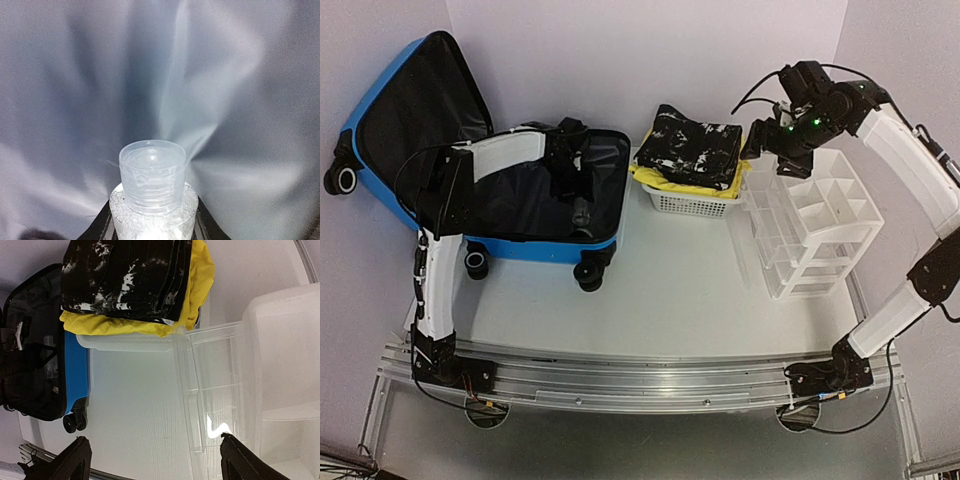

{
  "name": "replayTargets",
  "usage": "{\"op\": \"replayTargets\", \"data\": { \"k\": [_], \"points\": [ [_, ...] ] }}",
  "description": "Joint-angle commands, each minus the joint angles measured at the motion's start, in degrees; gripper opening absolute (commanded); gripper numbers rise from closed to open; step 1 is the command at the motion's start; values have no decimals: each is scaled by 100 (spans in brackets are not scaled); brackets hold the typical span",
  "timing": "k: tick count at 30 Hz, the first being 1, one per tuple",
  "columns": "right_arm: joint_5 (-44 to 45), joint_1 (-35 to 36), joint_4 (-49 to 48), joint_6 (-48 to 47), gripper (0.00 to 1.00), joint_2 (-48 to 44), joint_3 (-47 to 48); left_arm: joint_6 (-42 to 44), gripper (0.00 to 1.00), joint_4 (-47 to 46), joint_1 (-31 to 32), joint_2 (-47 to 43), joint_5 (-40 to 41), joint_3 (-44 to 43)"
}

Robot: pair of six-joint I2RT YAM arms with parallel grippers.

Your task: Open, take out, and arrange the luggage

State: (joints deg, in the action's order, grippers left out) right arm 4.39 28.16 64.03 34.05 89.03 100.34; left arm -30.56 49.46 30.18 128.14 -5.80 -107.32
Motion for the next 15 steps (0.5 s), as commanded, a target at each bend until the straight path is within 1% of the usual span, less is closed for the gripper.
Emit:
{"op": "replayTargets", "data": {
  "k": [1, 4, 7, 11, 15],
  "points": [
    [-315, 15, -359, -125, 83, -49, 543, 428, 0, -137, -327, -1088, -465, -843],
    [-636, 49, -886, -201, 83, -69, 652, 736, 0, -477, -438, -1514, -939, -996],
    [-904, 236, -1551, -377, 83, -41, 777, 1063, 0, -909, -460, -1962, -1428, -994],
    [-1144, 869, -2727, -810, 86, 223, 1016, 1161, 0, -1816, -460, -2659, -2147, -580],
    [-1868, 1348, -4131, -940, 87, 747, 1136, 1088, 0, -2498, -451, -3036, -2982, -305]
  ]
}}
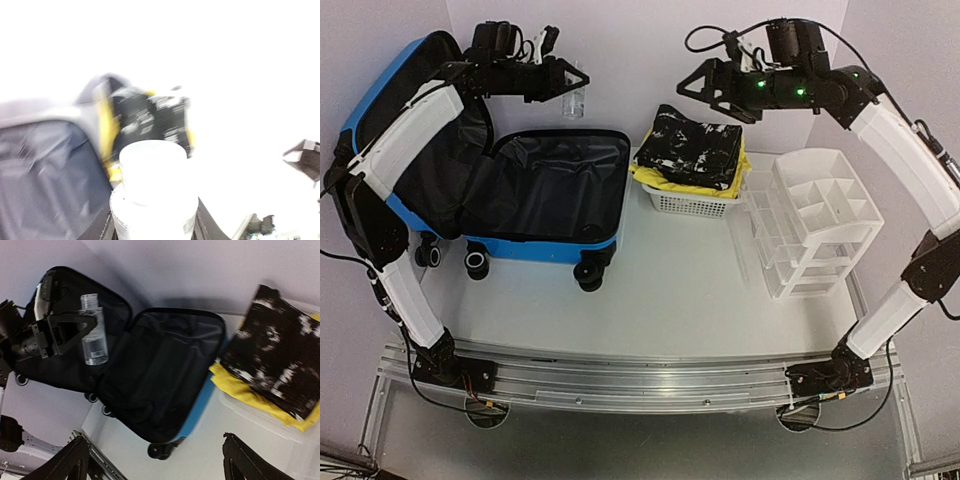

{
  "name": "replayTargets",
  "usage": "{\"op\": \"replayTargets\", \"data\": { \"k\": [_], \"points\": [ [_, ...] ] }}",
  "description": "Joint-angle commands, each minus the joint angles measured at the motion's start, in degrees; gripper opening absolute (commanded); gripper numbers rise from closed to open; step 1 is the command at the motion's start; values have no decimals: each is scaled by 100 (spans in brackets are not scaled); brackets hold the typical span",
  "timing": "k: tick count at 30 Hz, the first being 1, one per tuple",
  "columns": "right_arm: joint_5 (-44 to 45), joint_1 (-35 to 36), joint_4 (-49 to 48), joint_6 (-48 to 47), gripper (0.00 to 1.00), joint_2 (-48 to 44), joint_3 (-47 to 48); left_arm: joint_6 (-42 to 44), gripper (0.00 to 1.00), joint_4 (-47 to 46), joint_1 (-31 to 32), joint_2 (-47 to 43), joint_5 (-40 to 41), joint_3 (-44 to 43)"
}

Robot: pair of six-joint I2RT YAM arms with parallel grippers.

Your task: Open, take out, and arrange the luggage

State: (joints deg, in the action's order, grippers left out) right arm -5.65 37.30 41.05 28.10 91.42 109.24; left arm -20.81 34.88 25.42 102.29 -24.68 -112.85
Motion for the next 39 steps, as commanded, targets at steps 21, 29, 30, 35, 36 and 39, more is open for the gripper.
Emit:
{"op": "replayTargets", "data": {
  "k": [21, 29, 30, 35, 36, 39],
  "points": [
    [-1834, 959, -4591, 630, 59, 2425, 1184, -331, 0, -2672, 332, -1062, -2062, 1147],
    [-1797, 963, -4554, 661, 45, 2482, 995, -513, 0, -3134, 354, -1064, -2200, 1191],
    [-1776, 963, -4555, 669, 44, 2488, 987, -492, 0, -3123, 360, -1064, -2208, 1189],
    [-1641, 962, -4544, 740, 11, 2499, 997, -496, 0, -3052, 402, -1110, -2176, 1329],
    [-1585, 961, -4532, 740, 3, 2459, 957, -498, 0, -3048, 403, -1119, -2154, 1351],
    [-1244, 959, -4252, 578, 0, 2189, 701, -271, 43, -2777, 365, -1146, -1951, 1303]
  ]
}}
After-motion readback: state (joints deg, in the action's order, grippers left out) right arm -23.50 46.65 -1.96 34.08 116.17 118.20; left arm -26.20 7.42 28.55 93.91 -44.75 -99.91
